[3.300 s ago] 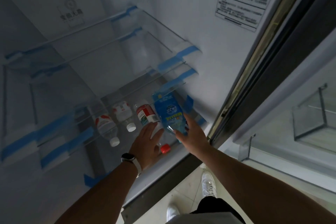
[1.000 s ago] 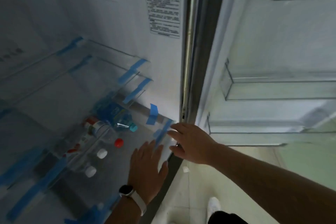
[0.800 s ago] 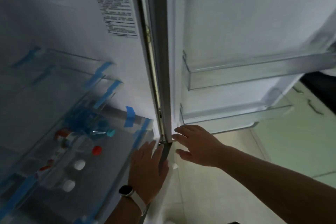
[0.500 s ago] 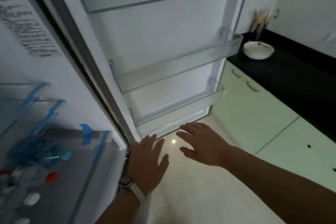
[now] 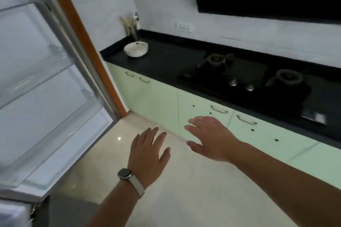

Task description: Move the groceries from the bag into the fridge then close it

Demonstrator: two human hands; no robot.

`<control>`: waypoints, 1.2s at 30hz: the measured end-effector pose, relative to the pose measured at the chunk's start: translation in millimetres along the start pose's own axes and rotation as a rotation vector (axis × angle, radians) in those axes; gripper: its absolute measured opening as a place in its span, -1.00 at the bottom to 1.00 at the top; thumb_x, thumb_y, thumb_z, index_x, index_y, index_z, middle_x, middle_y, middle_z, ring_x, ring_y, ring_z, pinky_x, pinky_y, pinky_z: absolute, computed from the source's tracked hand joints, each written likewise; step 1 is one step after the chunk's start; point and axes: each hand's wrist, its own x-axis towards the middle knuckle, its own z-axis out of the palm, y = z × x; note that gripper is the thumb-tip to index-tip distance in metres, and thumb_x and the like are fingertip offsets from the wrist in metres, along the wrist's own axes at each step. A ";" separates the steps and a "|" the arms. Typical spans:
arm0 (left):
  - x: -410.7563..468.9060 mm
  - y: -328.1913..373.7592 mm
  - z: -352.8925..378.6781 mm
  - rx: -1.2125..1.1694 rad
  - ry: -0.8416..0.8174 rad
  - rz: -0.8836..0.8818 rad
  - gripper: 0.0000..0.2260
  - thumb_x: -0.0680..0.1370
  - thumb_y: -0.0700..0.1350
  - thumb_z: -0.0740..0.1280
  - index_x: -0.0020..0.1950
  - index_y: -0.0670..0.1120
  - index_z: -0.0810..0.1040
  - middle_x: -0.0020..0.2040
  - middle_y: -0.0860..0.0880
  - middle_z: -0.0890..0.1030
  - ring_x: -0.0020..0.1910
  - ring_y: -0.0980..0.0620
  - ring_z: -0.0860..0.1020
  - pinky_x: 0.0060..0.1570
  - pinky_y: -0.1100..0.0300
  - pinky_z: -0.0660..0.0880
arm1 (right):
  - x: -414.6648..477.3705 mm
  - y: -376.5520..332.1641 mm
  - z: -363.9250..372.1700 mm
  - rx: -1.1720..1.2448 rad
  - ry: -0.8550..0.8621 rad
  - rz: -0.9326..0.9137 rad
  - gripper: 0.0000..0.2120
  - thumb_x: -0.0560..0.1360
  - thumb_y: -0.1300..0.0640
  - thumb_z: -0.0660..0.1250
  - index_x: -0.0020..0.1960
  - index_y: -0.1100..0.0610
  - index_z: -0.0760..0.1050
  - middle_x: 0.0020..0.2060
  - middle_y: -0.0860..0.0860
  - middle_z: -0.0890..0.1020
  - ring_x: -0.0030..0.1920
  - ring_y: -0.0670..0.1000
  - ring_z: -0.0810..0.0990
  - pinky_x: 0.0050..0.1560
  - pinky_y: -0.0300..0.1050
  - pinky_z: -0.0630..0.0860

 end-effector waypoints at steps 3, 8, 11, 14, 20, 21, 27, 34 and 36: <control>30.7 64.2 17.2 -0.016 -0.031 0.153 -0.55 0.53 0.15 0.15 0.33 -0.02 0.51 0.33 -0.08 0.54 0.34 -0.15 0.47 0.25 -0.16 0.47 | -62.5 50.5 -9.0 0.010 0.036 0.161 -0.46 0.62 -0.22 0.03 0.54 -0.03 0.16 0.54 -0.01 0.19 0.54 0.05 0.08 0.51 -0.02 -0.04; 68.2 169.6 37.6 -0.046 -0.053 0.368 -0.56 0.53 0.16 0.13 0.31 0.00 0.52 0.34 -0.06 0.52 0.36 -0.13 0.45 0.29 -0.11 0.43 | -157.2 110.1 -20.5 0.033 0.075 0.402 -0.48 0.61 -0.18 0.08 0.51 -0.02 0.23 0.51 -0.03 0.26 0.51 0.01 0.16 0.49 -0.06 0.06; 84.1 221.8 46.2 -0.073 -0.073 0.486 -0.58 0.53 0.16 0.13 0.24 -0.01 0.55 0.32 -0.06 0.53 0.35 -0.14 0.45 0.28 -0.10 0.43 | -201.6 135.5 -23.7 0.037 0.083 0.537 -0.49 0.59 -0.18 0.11 0.47 0.00 0.30 0.47 -0.04 0.33 0.47 0.03 0.24 0.46 -0.04 0.16; 100.0 262.4 54.0 -0.088 -0.076 0.594 -0.60 0.52 0.15 0.15 0.21 -0.01 0.56 0.30 -0.06 0.54 0.33 -0.13 0.47 0.26 -0.08 0.44 | -234.5 153.4 -26.1 0.065 0.095 0.670 -0.46 0.54 -0.22 0.03 0.41 0.01 0.39 0.40 -0.02 0.42 0.41 0.06 0.36 0.41 0.01 0.29; 135.3 326.0 80.7 -0.124 -0.097 0.761 -0.59 0.52 0.16 0.15 0.20 -0.01 0.58 0.29 -0.05 0.57 0.32 -0.12 0.49 0.26 -0.04 0.44 | -277.8 186.3 -21.2 0.102 0.105 0.881 -0.40 0.52 -0.27 -0.05 0.43 -0.01 0.35 0.42 -0.02 0.40 0.42 0.06 0.34 0.40 0.02 0.30; 141.4 336.4 86.7 -0.136 -0.101 0.789 -0.59 0.52 0.16 0.15 0.19 -0.02 0.58 0.28 -0.05 0.57 0.30 -0.12 0.50 0.24 -0.04 0.45 | -283.2 192.7 -20.1 0.100 0.109 0.915 -0.39 0.52 -0.27 -0.05 0.44 -0.01 0.34 0.43 -0.02 0.39 0.43 0.06 0.32 0.41 0.02 0.28; 191.1 399.5 126.1 -0.240 -0.151 0.942 -0.61 0.52 0.14 0.18 0.20 -0.04 0.58 0.25 -0.08 0.58 0.28 -0.14 0.51 0.21 -0.06 0.48 | -304.6 242.3 -18.2 0.066 0.075 1.098 -0.46 0.60 -0.25 0.02 0.50 -0.05 0.22 0.49 -0.06 0.28 0.49 0.02 0.21 0.47 0.00 0.18; 268.0 449.2 162.9 -0.379 -0.146 1.069 -0.63 0.49 0.11 0.24 0.15 -0.08 0.62 0.15 -0.09 0.62 0.19 -0.12 0.55 0.10 0.01 0.52 | -293.8 305.0 -32.6 0.089 0.068 1.280 -0.46 0.60 -0.26 0.03 0.51 -0.08 0.21 0.49 -0.10 0.28 0.50 0.01 0.20 0.48 -0.01 0.16; 288.9 462.3 175.0 -0.404 -0.159 1.109 -0.63 0.49 0.11 0.24 0.15 -0.08 0.62 0.15 -0.10 0.62 0.20 -0.13 0.54 0.10 -0.01 0.52 | -292.1 317.6 -35.2 0.084 0.078 1.338 -0.47 0.60 -0.25 0.06 0.51 -0.08 0.23 0.48 -0.09 0.31 0.49 0.01 0.22 0.48 0.00 0.18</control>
